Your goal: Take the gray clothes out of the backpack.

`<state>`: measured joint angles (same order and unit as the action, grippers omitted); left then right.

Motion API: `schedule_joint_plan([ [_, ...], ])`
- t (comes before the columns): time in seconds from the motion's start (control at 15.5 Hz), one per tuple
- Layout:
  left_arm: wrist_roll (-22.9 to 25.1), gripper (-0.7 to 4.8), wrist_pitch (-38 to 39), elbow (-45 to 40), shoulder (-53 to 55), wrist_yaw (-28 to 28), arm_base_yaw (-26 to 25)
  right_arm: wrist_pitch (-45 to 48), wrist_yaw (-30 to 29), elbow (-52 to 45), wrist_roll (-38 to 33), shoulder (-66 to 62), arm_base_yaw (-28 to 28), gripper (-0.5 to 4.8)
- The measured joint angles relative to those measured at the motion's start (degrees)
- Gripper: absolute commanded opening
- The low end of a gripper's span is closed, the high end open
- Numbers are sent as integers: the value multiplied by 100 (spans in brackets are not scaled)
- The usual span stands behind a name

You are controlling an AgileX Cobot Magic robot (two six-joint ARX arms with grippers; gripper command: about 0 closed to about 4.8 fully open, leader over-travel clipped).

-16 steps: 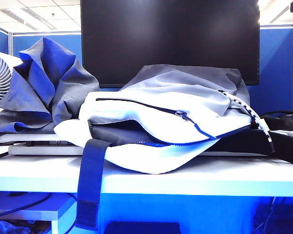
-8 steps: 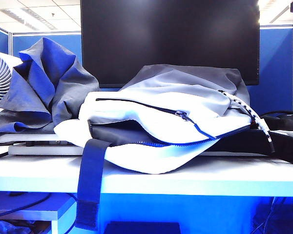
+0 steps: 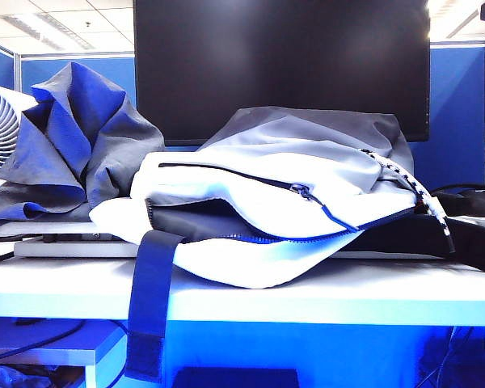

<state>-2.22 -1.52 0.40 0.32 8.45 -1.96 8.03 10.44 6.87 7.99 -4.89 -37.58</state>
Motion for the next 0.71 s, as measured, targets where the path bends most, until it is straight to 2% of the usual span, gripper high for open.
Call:
schedule_joint_plan([
  [0.32, -380, -5, 0, 0, 0, -363, 0, 0, 0, 0, 0, 0, 0, -6],
  [0.71, -382, -5, 0, 0, 0, -459, 0, 0, 0, 2, 0, 0, 2, -6],
])
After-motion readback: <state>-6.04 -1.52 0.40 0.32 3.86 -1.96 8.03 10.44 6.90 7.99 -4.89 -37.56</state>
